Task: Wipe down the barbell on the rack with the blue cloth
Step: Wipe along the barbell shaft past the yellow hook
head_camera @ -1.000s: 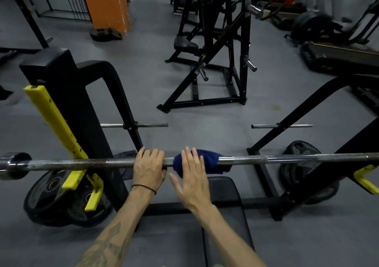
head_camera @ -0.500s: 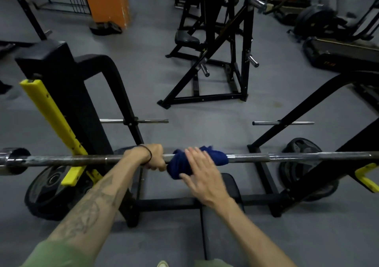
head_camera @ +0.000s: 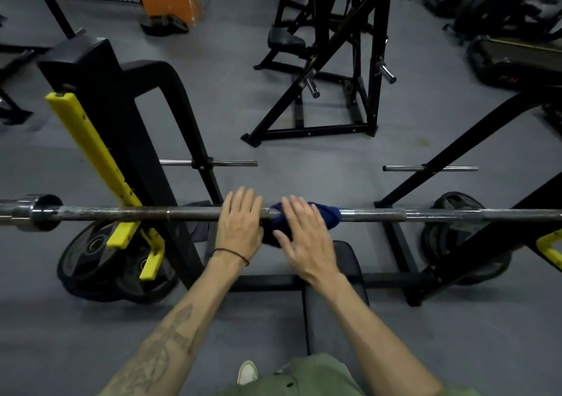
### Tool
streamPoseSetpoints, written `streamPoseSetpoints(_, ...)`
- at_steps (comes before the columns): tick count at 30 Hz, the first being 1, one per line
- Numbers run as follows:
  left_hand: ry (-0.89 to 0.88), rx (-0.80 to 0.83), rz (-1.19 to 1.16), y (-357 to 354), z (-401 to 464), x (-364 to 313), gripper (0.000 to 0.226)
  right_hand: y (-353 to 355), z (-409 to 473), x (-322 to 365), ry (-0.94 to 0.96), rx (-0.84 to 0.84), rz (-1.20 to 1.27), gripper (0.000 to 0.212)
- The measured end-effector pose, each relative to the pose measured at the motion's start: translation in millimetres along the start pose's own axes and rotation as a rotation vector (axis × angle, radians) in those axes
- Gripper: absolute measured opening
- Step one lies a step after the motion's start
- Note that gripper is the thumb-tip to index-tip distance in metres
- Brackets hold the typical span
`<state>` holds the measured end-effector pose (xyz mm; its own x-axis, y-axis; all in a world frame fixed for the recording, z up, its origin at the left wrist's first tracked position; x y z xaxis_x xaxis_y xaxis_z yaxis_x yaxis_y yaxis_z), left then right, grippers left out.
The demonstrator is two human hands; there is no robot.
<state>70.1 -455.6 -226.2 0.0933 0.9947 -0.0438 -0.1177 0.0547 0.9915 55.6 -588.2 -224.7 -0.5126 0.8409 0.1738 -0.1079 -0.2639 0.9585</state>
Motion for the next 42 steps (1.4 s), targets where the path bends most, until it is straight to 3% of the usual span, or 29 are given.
streamPoseSetpoints(4, 0.055, -0.061, -0.018, -1.7, -9.7, -8.0, 0.078, 21.0, -30.0, -78.6, -0.242, -0.117, 0.036, 0.065)
streamPoseSetpoints(7, 0.096, -0.043, -0.042, -4.9, -5.6, -6.2, 0.080, 12.1, -21.7, -61.7, -0.437, -0.161, 0.150, 0.075)
streamPoseSetpoints(11, 0.079, -0.061, -0.055, -4.7, -7.1, -7.4, 0.078, -6.9, -1.1, 9.6, -0.115, 0.016, 0.125, 0.080)
streamPoseSetpoints(14, 0.049, -0.076, -0.061, -0.4, -9.1, -8.1, 0.080, 5.0, -10.8, -22.3, 0.017, 0.003, -0.002, 0.069)
streamPoseSetpoints(16, 0.038, -0.072, -0.063, 0.7, -9.6, -8.4, 0.082, 18.3, -24.4, -64.8, -0.086, -0.079, -0.008, 0.066)
streamPoseSetpoints(18, 0.053, -0.073, -0.059, 1.2, -10.0, -9.0, 0.082, 23.0, -35.3, -90.8, -0.305, -0.133, 0.072, 0.070)
streamPoseSetpoints(20, 0.078, -0.078, -0.054, 0.9, -8.4, -8.8, 0.081, 12.7, -26.4, -72.7, -0.455, -0.106, 0.160, 0.079)
streamPoseSetpoints(23, 0.073, -0.097, -0.049, -0.4, -8.7, -9.0, 0.080, -8.9, -3.6, -2.1, -0.217, 0.068, 0.132, 0.084)
streamPoseSetpoints(26, 0.050, -0.122, -0.049, 1.8, -10.9, -7.2, 0.082, -0.1, -8.0, -14.8, 0.020, 0.053, -0.002, 0.074)
streamPoseSetpoints(28, 0.046, -0.129, -0.057, 3.4, -10.8, -6.4, 0.082, 18.4, -23.3, -64.8, -0.082, -0.071, -0.019, 0.069)
streamPoseSetpoints(30, 0.067, -0.121, -0.056, 3.9, -9.6, -7.2, 0.082, 29.5, -41.0, -105.1, -0.312, -0.155, 0.046, 0.070)
streamPoseSetpoints(33, 0.107, -0.098, -0.056, 1.5, -7.7, -10.4, 0.080, 19.0, -31.9, -84.8, -0.505, -0.146, 0.197, 0.082)
streamPoseSetpoints(36, 0.116, -0.064, -0.027, -1.8, -6.4, -11.1, 0.083, -0.5, -7.5, -11.1, -0.210, 0.041, 0.154, 0.086)
streamPoseSetpoints(38, 0.090, -0.066, -0.003, -1.3, -7.5, -12.5, 0.083, 0.1, -9.7, -9.4, -0.010, 0.072, 0.050, 0.079)
streamPoseSetpoints(40, 0.041, -0.070, 0.014, -0.3, -6.9, -16.6, 0.084, 12.3, -21.4, -49.3, -0.001, -0.024, -0.030, 0.072)
streamPoseSetpoints(42, 0.003, -0.076, 0.041, 0.1, -3.0, -22.2, 0.086, 28.7, -38.9, -102.2, -0.208, -0.156, 0.022, 0.071)
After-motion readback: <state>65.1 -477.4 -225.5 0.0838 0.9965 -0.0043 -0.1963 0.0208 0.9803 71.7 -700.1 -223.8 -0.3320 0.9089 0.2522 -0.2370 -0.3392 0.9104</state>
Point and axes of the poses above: each hand's wrist, its own z-axis towards the middle knuckle, its own y-axis out of the back of the hand, x = y × z, the point moved 10 cm from there along z, towards the middle knuckle, and after that the axes turned 10 degrees about x, right-handed, at the moved point
